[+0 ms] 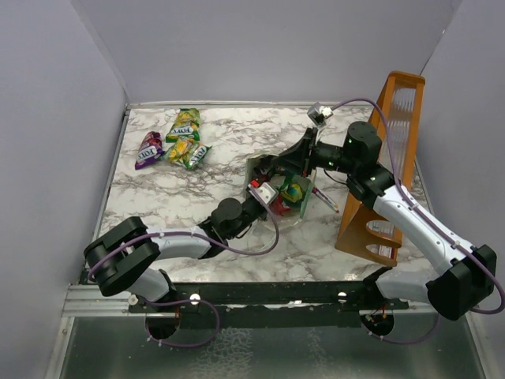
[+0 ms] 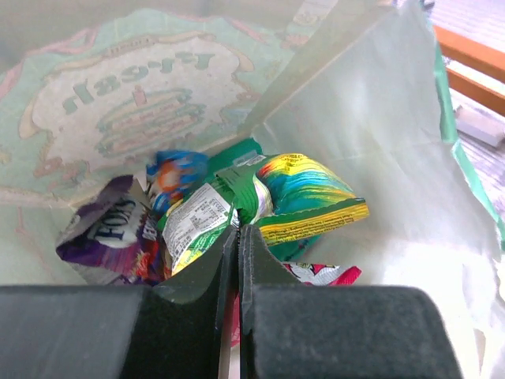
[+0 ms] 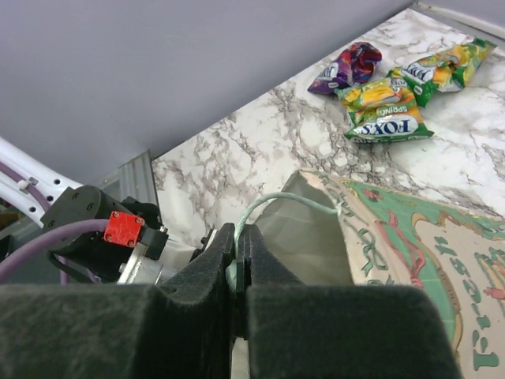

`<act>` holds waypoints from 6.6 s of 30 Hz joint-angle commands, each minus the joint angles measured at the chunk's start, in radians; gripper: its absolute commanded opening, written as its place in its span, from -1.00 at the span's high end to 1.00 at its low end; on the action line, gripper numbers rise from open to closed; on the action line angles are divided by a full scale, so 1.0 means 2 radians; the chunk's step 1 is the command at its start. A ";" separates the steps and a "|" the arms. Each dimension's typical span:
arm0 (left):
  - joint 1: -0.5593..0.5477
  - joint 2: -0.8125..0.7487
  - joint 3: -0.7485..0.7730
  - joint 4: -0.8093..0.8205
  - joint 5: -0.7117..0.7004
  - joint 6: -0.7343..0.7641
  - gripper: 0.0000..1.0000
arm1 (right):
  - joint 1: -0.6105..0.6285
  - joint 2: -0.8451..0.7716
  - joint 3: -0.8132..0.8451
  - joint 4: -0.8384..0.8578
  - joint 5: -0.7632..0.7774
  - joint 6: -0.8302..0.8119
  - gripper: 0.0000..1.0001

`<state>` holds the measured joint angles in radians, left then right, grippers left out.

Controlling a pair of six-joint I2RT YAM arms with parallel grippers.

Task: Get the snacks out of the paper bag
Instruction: Take out the snack from the paper bag, then place the snack at the center of the board, then take out the snack from the paper bag.

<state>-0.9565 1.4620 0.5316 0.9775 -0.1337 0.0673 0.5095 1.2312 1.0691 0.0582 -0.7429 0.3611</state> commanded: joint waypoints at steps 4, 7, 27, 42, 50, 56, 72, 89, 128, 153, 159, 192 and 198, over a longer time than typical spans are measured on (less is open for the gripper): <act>-0.003 -0.013 -0.004 -0.070 0.029 -0.022 0.77 | 0.002 -0.008 0.021 -0.023 0.032 -0.020 0.97; -0.003 -0.012 -0.013 -0.068 0.033 -0.028 0.62 | 0.002 -0.012 0.023 -0.025 0.029 -0.024 0.97; -0.017 -0.041 0.004 -0.135 -0.012 -0.016 -0.18 | 0.002 -0.027 0.015 -0.016 0.019 -0.012 0.97; -0.026 0.083 0.071 -0.116 -0.103 0.031 0.08 | 0.002 -0.038 0.015 -0.018 0.016 -0.007 0.97; -0.028 -0.007 0.056 -0.157 -0.043 0.011 0.98 | 0.002 -0.042 0.007 -0.018 0.035 -0.017 0.97; -0.029 -0.087 0.054 -0.206 0.002 -0.014 1.00 | 0.002 -0.035 0.003 -0.022 0.041 -0.024 0.97; -0.029 -0.363 0.086 -0.438 0.091 0.004 1.00 | 0.002 -0.037 -0.003 -0.021 0.060 -0.030 0.97; -0.029 -0.475 0.159 -0.480 -0.165 0.100 1.00 | 0.002 -0.028 0.005 -0.024 0.059 -0.036 0.97; 0.283 -0.001 0.145 -0.562 -0.366 -0.402 0.27 | 0.002 -0.037 -0.016 -0.002 0.048 -0.022 0.97; 0.209 -0.412 -0.053 -0.251 0.188 -0.309 -0.27 | 0.007 -0.019 -0.028 0.060 -0.124 -0.008 0.97; 0.071 -0.430 -0.080 -0.246 0.106 -0.241 -0.22 | 0.010 -0.018 -0.031 0.057 -0.115 -0.007 0.97; -0.110 -0.026 0.111 -0.367 -0.156 -0.022 0.09 | 0.010 -0.031 -0.009 0.009 -0.078 -0.019 0.97; -0.088 0.013 0.080 -0.303 -0.174 -0.011 -0.10 | 0.010 -0.031 -0.016 0.027 -0.071 -0.004 0.97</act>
<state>-1.1587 1.4471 0.7341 0.2661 -0.4767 0.0200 0.5228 1.1965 1.0256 0.0887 -0.8871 0.3367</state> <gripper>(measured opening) 0.510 0.026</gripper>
